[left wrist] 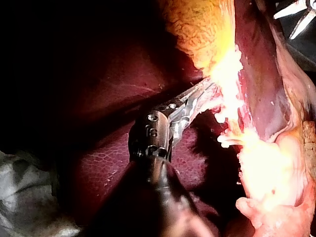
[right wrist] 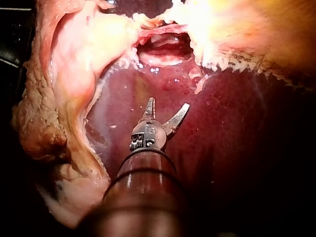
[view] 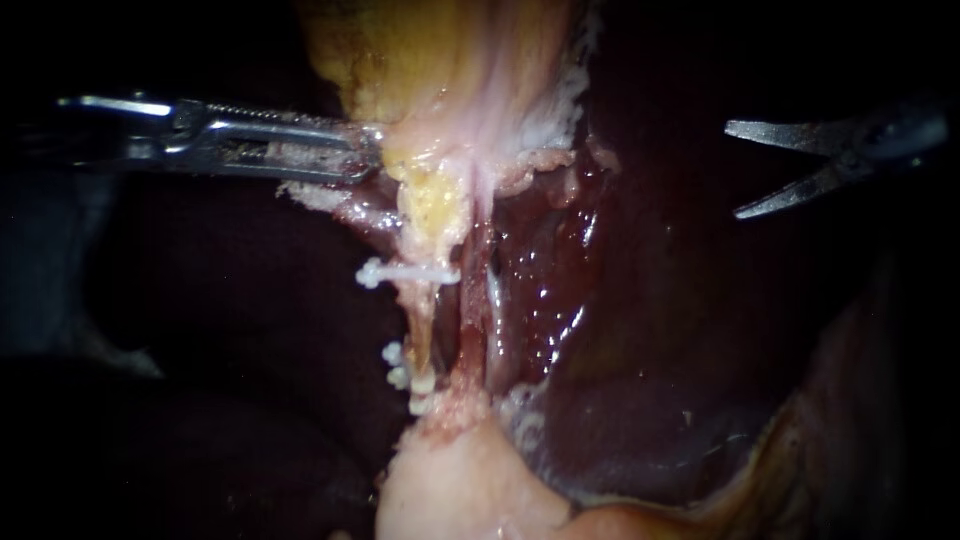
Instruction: Go to the cutting position left tube
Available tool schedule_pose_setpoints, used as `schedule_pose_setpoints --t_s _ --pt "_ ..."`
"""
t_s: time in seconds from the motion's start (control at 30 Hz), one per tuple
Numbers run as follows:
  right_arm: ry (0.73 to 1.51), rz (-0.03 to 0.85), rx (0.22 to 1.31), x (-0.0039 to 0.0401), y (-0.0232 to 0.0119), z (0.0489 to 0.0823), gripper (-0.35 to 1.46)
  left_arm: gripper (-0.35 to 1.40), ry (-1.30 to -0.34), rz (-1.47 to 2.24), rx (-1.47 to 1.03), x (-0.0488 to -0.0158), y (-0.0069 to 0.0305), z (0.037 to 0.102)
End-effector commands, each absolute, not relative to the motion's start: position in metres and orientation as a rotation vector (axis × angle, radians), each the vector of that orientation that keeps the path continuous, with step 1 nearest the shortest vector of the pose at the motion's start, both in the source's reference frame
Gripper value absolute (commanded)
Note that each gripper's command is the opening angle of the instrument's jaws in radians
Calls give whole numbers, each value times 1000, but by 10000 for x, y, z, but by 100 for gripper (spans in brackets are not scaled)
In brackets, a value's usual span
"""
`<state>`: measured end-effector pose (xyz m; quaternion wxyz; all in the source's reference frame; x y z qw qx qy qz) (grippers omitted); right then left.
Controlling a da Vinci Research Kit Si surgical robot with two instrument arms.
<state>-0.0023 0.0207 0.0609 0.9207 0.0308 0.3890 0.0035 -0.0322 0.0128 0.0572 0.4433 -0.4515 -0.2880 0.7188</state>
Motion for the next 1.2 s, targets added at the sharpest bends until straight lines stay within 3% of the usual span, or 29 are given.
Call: schedule_pose_setpoints --t_s 0.03,0.63,0.97,1.2 --pt "799 7 63 -24 207 609 143 -35 -715 1782 -1118 -321 128 572" --pt "804 5 70 -24 208 609 143 -35 -682 1725 -1137 -259 156 510" --pt "834 10 112 -19 203 605 145 -35 -678 1716 -1139 -255 156 500" --pt "884 39 202 20 181 586 145 -35 -677 1716 -1139 -255 155 500"
